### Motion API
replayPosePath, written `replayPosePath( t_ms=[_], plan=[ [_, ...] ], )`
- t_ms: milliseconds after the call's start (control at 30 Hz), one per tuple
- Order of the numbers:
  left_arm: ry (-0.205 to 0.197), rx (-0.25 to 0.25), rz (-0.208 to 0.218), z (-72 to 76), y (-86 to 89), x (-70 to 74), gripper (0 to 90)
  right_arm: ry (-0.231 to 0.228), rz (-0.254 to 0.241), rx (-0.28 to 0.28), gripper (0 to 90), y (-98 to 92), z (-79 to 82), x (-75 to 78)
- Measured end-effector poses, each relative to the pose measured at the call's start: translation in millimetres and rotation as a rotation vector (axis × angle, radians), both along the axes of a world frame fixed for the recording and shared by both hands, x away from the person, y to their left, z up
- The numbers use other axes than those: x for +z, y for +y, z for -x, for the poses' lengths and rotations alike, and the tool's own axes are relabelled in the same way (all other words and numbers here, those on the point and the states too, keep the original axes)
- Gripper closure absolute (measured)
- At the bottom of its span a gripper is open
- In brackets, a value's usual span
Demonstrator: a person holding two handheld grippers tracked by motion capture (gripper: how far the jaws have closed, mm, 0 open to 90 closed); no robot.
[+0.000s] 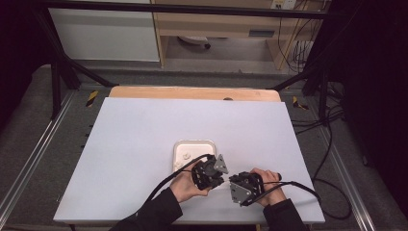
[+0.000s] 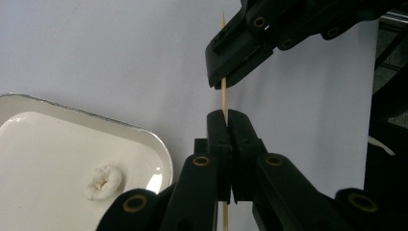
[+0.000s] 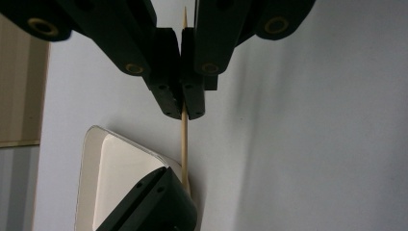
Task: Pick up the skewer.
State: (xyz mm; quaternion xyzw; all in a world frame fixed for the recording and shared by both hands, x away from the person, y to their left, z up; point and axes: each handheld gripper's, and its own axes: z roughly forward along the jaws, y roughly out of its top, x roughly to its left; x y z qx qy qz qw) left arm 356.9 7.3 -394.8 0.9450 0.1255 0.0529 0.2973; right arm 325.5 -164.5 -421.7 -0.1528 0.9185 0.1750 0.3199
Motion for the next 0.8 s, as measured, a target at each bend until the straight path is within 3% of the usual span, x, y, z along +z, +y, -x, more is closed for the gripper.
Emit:
replayPosePath(
  t_ms=[133, 300, 433, 600, 667, 800],
  plan=[
    [0.015, 0.004, 0.000, -1.7, 1.8, 0.7, 86.7, -0.001, -0.003, -0.004, 88.8, -0.2, 1.1, 0.7],
    [0.016, 0.025, -0.008, -2.6, 10.4, 3.8, 72.9, -0.010, 0.017, -0.019, 88.8, -2.1, 0.6, 2.1],
    [0.025, 0.039, -0.058, -3.6, 16.3, 4.0, 67.8, -0.024, 0.037, -0.019, 88.8, -1.5, -0.3, 3.1],
    [0.049, 0.040, -0.125, -5.1, 20.1, 0.6, 69.1, -0.037, 0.057, -0.014, 88.8, 0.4, -1.0, 4.6],
    [0.070, 0.033, -0.142, -4.9, 19.6, -2.2, 71.8, -0.040, 0.065, -0.013, 88.8, 1.2, -1.0, 5.2],
    [0.073, 0.037, -0.155, -4.3, 17.6, -5.0, 77.7, -0.039, 0.067, -0.013, 88.8, 2.4, -0.7, 5.7]
  ],
)
